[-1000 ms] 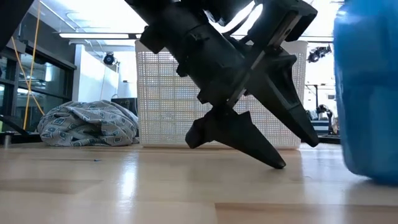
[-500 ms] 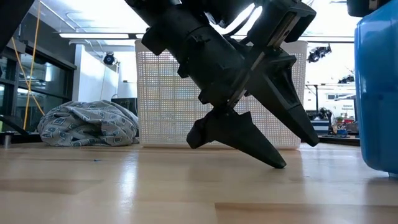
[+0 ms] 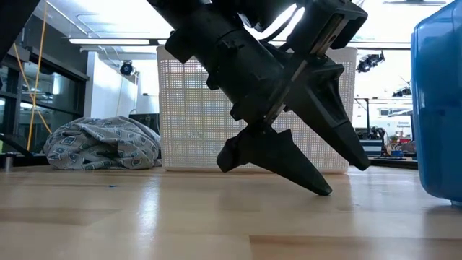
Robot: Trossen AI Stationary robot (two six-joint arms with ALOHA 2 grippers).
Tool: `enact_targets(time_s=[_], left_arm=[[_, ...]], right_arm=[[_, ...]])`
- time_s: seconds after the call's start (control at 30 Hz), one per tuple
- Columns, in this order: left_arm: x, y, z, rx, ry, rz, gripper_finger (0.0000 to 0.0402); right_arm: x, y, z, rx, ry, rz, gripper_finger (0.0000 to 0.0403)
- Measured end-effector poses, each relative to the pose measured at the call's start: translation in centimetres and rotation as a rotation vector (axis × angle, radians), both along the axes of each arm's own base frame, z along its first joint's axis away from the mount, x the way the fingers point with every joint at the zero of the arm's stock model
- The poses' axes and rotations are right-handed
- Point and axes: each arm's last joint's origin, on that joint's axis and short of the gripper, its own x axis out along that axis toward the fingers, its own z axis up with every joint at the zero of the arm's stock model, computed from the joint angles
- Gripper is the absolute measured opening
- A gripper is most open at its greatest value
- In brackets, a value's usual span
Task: Pick & place medical supplies in basket/bin
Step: Put the blue first aid kit in the white bin
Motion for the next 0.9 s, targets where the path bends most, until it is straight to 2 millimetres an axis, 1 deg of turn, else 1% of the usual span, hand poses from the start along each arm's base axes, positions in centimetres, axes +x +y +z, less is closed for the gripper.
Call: enact_targets(time_s=[0.1, 0.3, 0.47, 0.6, 0.9], left_arm=[[0.0, -0.1, 0.0, 0.004, 0.002, -0.008, 0.0239], [-0.1, -0.1, 0.0, 0.0, 0.005, -0.012, 0.0239], [-0.1, -0.1, 0.0, 0.0, 0.01, -0.013, 0.0239], [-0.2, -0.1, -0.1, 0.002, 0.017, -0.014, 0.0239], [-0.4, 0.0, -0.2, -0.009, 0.055, -0.021, 0.0239]], right_arm=[[-0.7, -0.4, 1.0, -0.021, -0.014, 0.086, 0.0134], [-2.2, -1.4, 2.1, -0.016, 0.008, 0.193, 0.0117], [-3.4, -2.1, 2.1, -0.011, 0.094, 0.26, 0.0101], [-4.1, -2.5, 1.9, 0.022, 0.169, 0.278, 0.009], [-4.5, -2.7, 1.8, 0.029, 0.212, 0.323, 0.0085]])
